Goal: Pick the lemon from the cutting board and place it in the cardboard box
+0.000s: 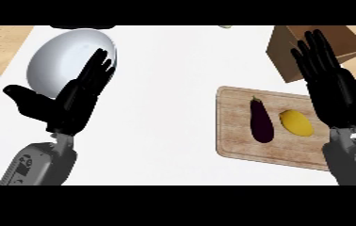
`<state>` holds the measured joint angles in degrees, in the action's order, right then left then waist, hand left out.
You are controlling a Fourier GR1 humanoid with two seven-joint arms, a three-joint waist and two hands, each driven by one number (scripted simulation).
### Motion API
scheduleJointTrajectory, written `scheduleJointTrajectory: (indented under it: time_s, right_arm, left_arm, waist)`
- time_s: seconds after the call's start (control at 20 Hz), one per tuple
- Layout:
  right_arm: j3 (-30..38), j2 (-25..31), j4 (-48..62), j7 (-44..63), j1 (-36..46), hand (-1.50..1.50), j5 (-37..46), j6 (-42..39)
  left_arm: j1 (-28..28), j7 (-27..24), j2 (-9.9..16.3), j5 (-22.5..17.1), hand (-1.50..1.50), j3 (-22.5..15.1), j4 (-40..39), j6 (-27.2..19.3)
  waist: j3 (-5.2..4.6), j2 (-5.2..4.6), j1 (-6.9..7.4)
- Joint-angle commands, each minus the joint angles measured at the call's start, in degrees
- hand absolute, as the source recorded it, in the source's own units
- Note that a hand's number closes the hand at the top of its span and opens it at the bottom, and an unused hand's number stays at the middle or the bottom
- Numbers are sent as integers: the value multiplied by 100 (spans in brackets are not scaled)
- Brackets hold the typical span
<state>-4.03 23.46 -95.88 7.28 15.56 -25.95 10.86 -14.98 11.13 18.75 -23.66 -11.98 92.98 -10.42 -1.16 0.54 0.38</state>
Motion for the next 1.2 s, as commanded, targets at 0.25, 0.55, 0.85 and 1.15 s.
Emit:
scheduleJointTrajectory:
  time_s: [0.25,0.55,0.85,1.15]
  right_arm:
    - [-49,1277,417,-288,154,-150,-1285,-3662]
    - [1304,1479,1830,-3465,-25,-150,-538,-4626]
    - [1476,2677,2060,-4571,-79,-150,656,-5972]
    - [879,3729,1033,-4561,-67,-150,2638,-5108]
  left_arm:
    - [502,-51,554,136,0,618,-226,-121]
    - [760,13,556,-76,0,715,-245,46]
    - [1211,-126,643,-95,0,826,-43,156]
    - [1212,-214,590,-75,0,806,-210,245]
  waist:
    - [160,-118,324]
    - [165,-145,138]
    - [143,-91,128]
    - [127,-87,72]
